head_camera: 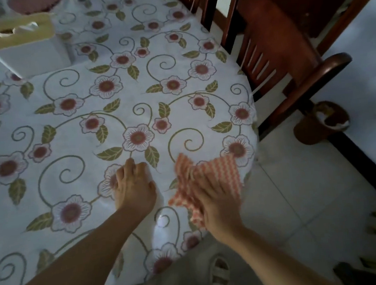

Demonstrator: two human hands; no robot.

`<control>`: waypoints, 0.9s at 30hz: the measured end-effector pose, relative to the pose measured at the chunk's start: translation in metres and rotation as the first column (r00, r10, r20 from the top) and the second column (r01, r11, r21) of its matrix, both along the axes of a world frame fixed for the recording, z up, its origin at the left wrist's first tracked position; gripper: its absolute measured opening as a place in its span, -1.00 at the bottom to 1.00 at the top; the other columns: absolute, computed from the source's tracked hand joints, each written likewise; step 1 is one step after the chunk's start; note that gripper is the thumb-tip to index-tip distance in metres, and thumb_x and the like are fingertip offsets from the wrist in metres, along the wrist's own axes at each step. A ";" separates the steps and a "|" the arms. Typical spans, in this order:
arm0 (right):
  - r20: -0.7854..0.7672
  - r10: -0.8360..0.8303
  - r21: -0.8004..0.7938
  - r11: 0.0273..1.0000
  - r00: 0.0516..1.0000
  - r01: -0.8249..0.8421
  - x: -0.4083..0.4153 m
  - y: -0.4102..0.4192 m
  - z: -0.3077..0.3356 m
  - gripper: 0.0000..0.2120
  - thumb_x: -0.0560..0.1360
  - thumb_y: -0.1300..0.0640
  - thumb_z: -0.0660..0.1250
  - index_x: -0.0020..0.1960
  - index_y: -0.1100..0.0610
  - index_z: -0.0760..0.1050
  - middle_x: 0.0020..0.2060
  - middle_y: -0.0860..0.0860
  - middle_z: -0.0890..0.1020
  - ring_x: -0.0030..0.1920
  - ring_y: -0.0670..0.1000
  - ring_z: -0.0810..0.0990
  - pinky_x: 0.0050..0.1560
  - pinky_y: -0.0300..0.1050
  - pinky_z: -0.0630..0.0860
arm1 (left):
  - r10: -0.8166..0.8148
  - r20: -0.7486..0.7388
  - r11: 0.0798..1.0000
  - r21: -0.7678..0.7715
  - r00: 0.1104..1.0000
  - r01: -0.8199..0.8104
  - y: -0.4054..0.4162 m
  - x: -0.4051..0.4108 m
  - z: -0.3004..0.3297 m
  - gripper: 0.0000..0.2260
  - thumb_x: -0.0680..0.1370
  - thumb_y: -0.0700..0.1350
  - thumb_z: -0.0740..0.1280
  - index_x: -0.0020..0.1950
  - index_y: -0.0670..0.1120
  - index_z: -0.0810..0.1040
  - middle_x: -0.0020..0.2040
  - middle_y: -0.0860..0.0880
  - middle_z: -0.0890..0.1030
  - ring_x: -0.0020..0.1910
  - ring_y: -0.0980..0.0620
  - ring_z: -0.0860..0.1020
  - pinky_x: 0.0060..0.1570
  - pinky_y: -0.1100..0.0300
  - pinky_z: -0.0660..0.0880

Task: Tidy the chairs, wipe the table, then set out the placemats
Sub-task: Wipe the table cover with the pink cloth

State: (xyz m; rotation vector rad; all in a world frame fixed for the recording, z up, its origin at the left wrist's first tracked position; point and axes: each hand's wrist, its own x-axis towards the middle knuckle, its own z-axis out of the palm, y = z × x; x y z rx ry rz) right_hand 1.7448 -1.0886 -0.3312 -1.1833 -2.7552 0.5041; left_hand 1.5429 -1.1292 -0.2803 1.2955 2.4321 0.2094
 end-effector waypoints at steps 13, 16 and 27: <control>0.204 0.082 0.025 0.996 0.975 -0.089 0.026 0.146 0.014 -0.36 0.54 0.11 0.21 0.54 0.15 0.02 0.54 0.08 -0.02 0.53 0.15 -0.07 0.51 0.08 -0.06 | 0.172 0.080 0.984 -0.048 0.982 -0.169 0.060 0.052 0.011 -0.58 0.47 -0.15 0.30 0.32 -0.09 0.34 0.35 -0.10 0.29 0.31 -0.16 0.26 0.23 -0.07 0.38; 0.251 0.062 -0.016 0.998 0.966 -0.060 0.011 0.147 0.016 -0.38 0.53 -0.10 -0.30 0.54 0.11 -0.26 0.52 0.07 -0.26 0.50 0.12 -0.32 0.50 0.08 -0.25 | 0.178 0.086 0.984 -0.007 0.980 -0.178 0.085 0.044 0.009 -0.59 0.49 -0.16 0.27 0.33 -0.09 0.33 0.34 -0.09 0.30 0.31 -0.14 0.27 0.25 -0.06 0.37; 0.223 0.034 0.045 0.998 0.974 -0.045 -0.050 0.269 0.007 -0.31 0.51 -0.27 -0.27 0.52 0.05 -0.30 0.52 0.09 -0.25 0.51 0.12 -0.31 0.49 0.07 -0.30 | 0.115 -0.012 0.992 0.057 0.993 -0.115 0.182 -0.006 -0.007 -0.51 0.46 -0.08 0.31 0.37 -0.05 0.29 0.42 -0.08 0.21 0.36 -0.14 0.20 0.23 -0.04 0.35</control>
